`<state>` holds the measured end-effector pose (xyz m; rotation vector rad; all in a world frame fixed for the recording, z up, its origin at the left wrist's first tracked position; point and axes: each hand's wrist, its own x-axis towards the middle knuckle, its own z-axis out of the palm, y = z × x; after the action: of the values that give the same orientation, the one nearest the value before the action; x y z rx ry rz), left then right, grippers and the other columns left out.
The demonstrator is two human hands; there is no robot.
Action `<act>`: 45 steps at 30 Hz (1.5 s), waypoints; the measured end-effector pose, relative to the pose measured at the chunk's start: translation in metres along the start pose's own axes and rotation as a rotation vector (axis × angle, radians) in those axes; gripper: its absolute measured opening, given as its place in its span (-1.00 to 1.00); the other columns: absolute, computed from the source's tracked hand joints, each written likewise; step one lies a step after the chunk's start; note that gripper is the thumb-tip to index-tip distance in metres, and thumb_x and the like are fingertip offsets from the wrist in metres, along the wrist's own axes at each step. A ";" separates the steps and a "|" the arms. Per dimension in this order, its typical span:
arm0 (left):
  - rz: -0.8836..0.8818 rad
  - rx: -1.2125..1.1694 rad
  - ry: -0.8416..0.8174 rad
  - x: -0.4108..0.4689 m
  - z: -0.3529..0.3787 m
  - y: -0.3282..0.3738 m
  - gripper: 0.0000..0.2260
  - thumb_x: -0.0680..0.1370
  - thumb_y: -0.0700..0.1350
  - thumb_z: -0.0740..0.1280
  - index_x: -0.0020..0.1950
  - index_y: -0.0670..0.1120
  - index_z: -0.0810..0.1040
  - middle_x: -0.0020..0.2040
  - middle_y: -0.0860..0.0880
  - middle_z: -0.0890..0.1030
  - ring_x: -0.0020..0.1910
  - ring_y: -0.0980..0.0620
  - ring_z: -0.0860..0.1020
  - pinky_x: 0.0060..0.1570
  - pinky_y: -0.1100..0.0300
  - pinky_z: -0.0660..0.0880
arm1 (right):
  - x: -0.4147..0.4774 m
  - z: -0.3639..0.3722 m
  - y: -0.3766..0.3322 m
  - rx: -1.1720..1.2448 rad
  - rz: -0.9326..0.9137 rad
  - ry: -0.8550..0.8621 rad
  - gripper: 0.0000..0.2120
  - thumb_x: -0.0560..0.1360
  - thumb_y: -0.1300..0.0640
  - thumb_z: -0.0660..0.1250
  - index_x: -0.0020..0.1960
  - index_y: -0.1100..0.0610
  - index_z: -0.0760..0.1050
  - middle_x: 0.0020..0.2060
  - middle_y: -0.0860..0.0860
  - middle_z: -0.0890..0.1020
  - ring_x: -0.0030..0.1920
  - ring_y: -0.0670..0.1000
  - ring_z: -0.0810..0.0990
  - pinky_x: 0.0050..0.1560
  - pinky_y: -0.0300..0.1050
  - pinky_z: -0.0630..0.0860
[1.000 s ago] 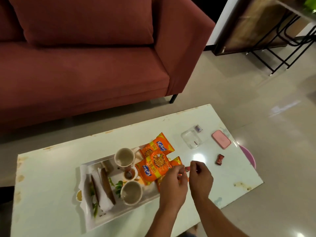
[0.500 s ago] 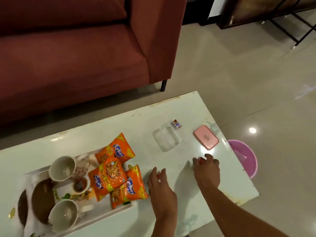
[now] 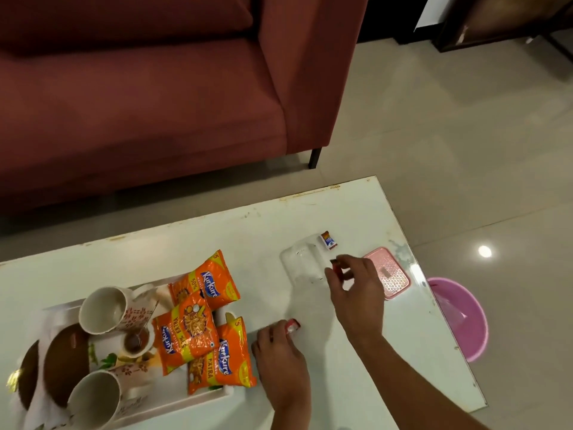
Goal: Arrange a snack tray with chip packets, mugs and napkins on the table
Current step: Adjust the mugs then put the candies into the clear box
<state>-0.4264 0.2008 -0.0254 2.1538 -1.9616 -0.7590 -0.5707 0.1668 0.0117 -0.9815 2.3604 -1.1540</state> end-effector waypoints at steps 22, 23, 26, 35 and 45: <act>0.204 -0.279 0.230 0.064 -0.010 0.072 -0.76 0.58 -0.05 0.37 0.25 -0.02 0.61 0.04 0.04 0.67 0.02 0.07 0.57 -0.11 0.22 0.55 | 0.116 0.027 0.039 -0.320 0.110 -0.287 -0.68 0.58 -0.04 0.38 0.24 0.11 0.60 0.14 0.07 0.62 0.03 0.10 0.65 0.02 -0.13 0.51; 0.194 -0.301 0.235 0.058 -0.008 0.067 -0.76 0.57 -0.09 0.39 0.24 -0.03 0.61 0.03 0.04 0.66 0.00 0.07 0.56 -0.13 0.22 0.56 | 0.121 0.031 0.039 -0.364 0.085 -0.321 -0.68 0.57 -0.06 0.39 0.23 0.10 0.61 0.12 0.07 0.62 0.03 0.09 0.64 -0.01 -0.14 0.49; 0.146 -0.366 0.230 0.046 -0.003 0.061 -0.76 0.56 -0.14 0.40 0.23 -0.03 0.62 0.01 0.04 0.64 -0.03 0.08 0.56 -0.20 0.26 0.56 | 0.129 0.040 0.038 -0.487 0.007 -0.366 -0.69 0.56 -0.11 0.36 0.11 0.10 0.65 0.05 0.07 0.62 -0.11 0.04 0.55 -0.11 -0.17 0.43; -0.099 -0.561 0.195 0.053 -0.006 0.072 -0.79 0.65 -0.10 0.27 0.25 -0.02 0.60 0.08 0.06 0.62 -0.16 0.35 0.53 -0.26 0.51 0.39 | 0.092 0.006 0.012 -0.215 -0.167 -0.125 -0.80 0.49 -0.12 0.46 -0.15 0.01 0.66 -0.19 -0.10 0.62 -0.25 -0.09 0.58 -0.28 -0.27 0.45; -0.136 -0.560 0.042 0.064 -0.004 0.063 -0.75 0.68 -0.05 0.22 0.31 -0.02 0.57 0.21 0.01 0.63 0.00 0.19 0.51 -0.04 0.31 0.45 | 0.063 -0.023 0.049 -0.352 -0.010 -0.011 -0.68 0.45 -0.02 0.48 0.15 0.07 0.62 0.06 0.10 0.61 0.02 0.20 0.61 -0.03 0.00 0.54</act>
<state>-0.4791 0.1290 -0.0134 1.9401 -1.3691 -1.1135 -0.6493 0.1564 -0.0125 -1.1046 2.6064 -0.7446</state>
